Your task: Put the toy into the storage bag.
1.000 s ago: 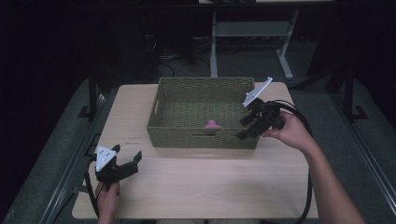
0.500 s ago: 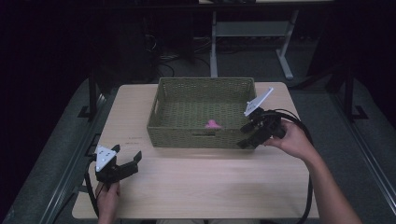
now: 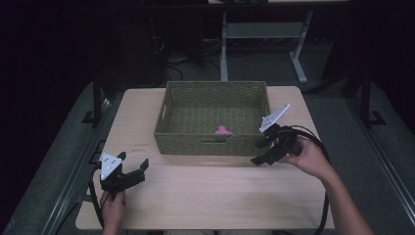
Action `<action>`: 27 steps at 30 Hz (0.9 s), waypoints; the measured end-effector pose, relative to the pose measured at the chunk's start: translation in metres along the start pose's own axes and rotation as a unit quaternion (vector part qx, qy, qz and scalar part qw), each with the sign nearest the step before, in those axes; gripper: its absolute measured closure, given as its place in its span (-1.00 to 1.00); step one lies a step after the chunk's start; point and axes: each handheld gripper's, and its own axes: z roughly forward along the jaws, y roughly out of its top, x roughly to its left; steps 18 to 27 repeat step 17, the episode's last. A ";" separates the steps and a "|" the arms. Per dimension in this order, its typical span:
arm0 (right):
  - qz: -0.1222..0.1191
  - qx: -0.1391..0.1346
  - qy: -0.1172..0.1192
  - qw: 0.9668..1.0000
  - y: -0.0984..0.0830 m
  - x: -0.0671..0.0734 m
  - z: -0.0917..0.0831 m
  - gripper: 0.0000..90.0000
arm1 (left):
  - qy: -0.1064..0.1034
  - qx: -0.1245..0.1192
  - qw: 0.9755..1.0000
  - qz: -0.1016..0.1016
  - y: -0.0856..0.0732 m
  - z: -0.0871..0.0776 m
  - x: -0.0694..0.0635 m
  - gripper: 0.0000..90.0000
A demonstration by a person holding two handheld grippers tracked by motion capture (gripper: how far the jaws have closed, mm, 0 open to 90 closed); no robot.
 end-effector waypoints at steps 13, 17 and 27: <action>0.021 -0.005 -0.006 1.000 -0.033 0.005 0.010 -0.34 | 0.000 0.000 1.000 -0.001 0.000 0.000 -0.001 -0.70; 0.031 -0.007 -0.010 0.999 -0.047 0.010 0.014 -0.35 | -0.002 0.001 1.000 0.004 0.000 0.001 -0.001 -0.70; 0.031 -0.007 -0.010 0.999 -0.047 0.010 0.014 -0.35 | -0.002 0.001 1.000 0.004 0.000 0.001 -0.001 -0.70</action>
